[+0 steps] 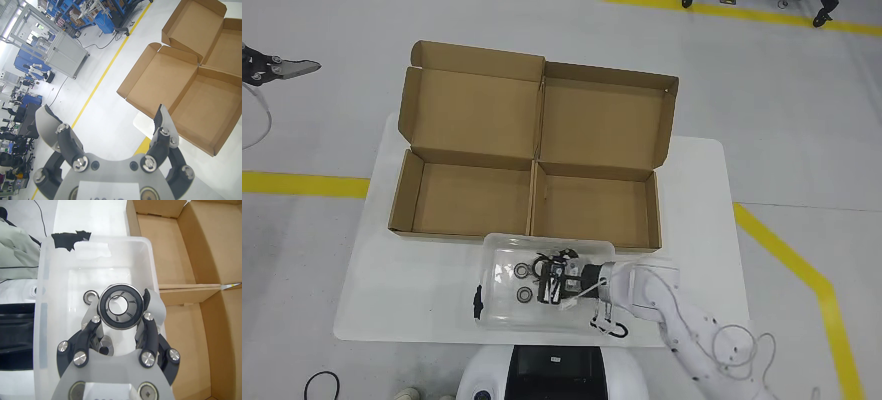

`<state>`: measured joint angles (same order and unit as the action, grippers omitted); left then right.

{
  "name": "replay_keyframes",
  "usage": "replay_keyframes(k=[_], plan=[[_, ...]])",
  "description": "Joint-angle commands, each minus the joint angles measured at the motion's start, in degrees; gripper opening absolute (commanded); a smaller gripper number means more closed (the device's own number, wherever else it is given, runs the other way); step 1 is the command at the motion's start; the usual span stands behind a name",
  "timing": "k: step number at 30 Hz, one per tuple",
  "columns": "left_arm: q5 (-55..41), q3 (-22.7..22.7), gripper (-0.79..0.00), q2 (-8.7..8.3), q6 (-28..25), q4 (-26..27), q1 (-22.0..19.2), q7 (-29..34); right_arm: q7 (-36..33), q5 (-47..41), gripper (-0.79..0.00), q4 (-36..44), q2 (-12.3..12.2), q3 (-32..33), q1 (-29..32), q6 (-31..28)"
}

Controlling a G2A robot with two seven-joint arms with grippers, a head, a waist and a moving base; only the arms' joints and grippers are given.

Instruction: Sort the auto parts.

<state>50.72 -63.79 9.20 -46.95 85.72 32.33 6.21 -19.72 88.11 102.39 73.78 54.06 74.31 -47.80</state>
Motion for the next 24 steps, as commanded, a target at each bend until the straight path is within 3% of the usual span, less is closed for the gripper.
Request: replay_keyframes(k=[1, 15, 24], plan=[[0.0, 0.0, 0.000, 0.00, 0.0, 0.0, 0.0, 0.0, 1.8, -1.8, -0.785, 1.5, -0.3, 1.0, 0.1, -1.0], [0.0, 0.0, 0.000, 0.00, 0.0, 0.0, 0.0, 0.0, 10.2, -22.3, -0.785, 6.2, -0.8, 6.1, -4.6, -5.3], [0.0, 0.0, 0.000, 0.00, 0.0, 0.0, 0.0, 0.0, 13.7, -29.3, -0.785, 5.4, -0.3, 6.6, -10.9, -2.5]])
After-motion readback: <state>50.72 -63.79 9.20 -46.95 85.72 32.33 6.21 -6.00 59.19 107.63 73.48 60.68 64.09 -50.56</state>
